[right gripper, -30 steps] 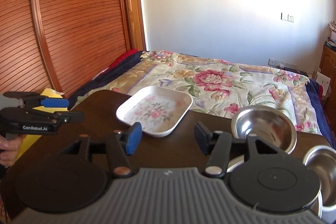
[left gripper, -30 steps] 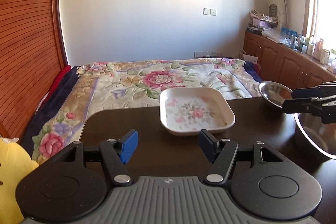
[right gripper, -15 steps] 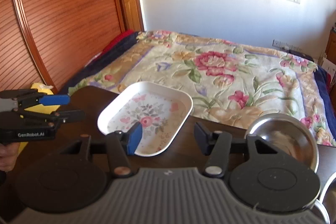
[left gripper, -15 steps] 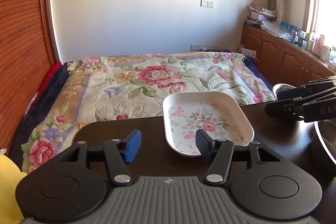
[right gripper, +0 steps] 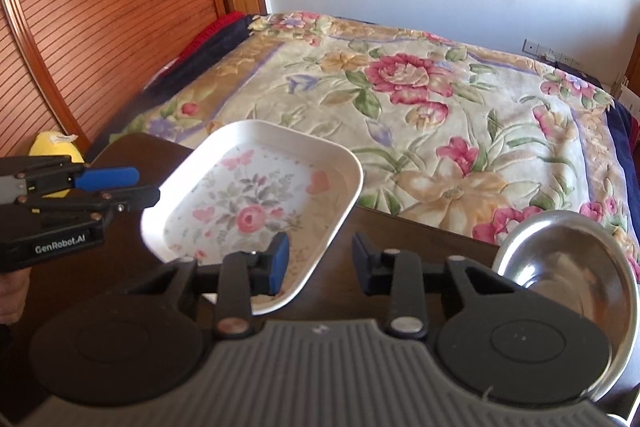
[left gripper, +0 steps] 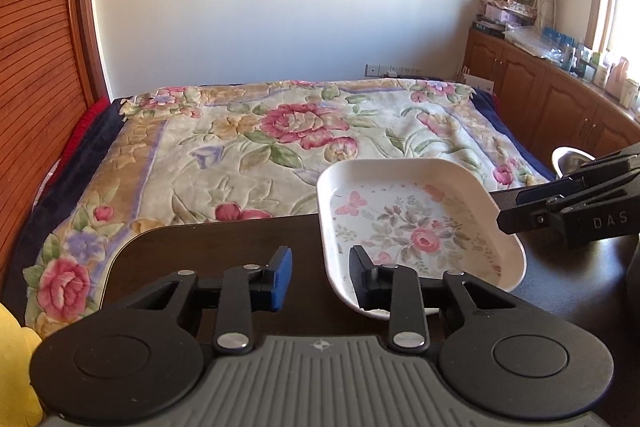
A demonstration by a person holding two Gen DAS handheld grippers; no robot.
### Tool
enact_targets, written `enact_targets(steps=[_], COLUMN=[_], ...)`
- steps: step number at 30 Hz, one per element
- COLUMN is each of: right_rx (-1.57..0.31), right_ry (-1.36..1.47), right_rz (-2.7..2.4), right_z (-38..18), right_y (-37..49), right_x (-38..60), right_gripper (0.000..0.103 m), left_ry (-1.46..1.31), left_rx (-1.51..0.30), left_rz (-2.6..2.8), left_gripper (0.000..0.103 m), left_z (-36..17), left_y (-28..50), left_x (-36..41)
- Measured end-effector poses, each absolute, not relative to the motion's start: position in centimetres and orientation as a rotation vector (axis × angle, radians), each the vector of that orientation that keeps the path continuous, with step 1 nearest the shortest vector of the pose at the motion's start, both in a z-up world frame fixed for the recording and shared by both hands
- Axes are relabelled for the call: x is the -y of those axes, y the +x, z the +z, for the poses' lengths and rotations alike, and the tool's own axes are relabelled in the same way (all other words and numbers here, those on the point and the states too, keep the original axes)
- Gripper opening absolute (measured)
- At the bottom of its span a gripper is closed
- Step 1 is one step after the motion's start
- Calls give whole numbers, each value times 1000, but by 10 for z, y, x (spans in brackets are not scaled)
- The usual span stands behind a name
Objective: Organize plates and bowls
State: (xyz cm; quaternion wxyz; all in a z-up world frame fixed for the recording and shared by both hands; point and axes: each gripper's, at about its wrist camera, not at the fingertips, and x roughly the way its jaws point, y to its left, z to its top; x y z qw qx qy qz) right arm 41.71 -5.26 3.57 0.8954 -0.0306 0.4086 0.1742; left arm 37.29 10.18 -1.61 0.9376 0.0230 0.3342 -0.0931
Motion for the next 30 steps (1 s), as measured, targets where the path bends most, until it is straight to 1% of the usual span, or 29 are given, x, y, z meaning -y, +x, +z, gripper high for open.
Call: enact_targets(steps=[4, 5, 10, 19, 21, 22, 25, 27, 28, 30], right_rx=[-882, -890, -909, -919, -917, -916, -917, -919, -921, -922], right_ry=[-60, -60, -55, -58, -60, -58, -55, -57, -59, -71], right_rz=[367, 367, 359, 351, 354, 364, 380, 387, 390, 392], right_z=[27, 26, 21, 20, 20, 20, 20, 20, 20, 19], right_y=[426, 428, 433, 436, 436, 436, 436, 435, 435, 433], right_x=[53, 52, 52, 53, 53, 53, 52, 51, 50, 47], right_gripper=[30, 27, 26, 25, 24, 19, 18, 16, 14, 14], left_ry=[53, 51, 29, 12, 13, 12, 6, 6, 12, 17], left_rx=[-696, -700, -719, -744, -744, -745, -749, -752, -753, -755], left_rz=[-191, -193, -207, -217, -217, -217, -221, -225, -227, -226], left_gripper=[29, 28, 21, 20, 20, 20, 19, 15, 15, 15], left_z=[-21, -22, -26, -33, -33, -33, -34, -34, -34, -33], left_y=[380, 382, 389, 395, 396, 395, 395, 393, 393, 392], left_x=[-102, -102, -101, -98, -98, -98, -98, -97, -97, -97])
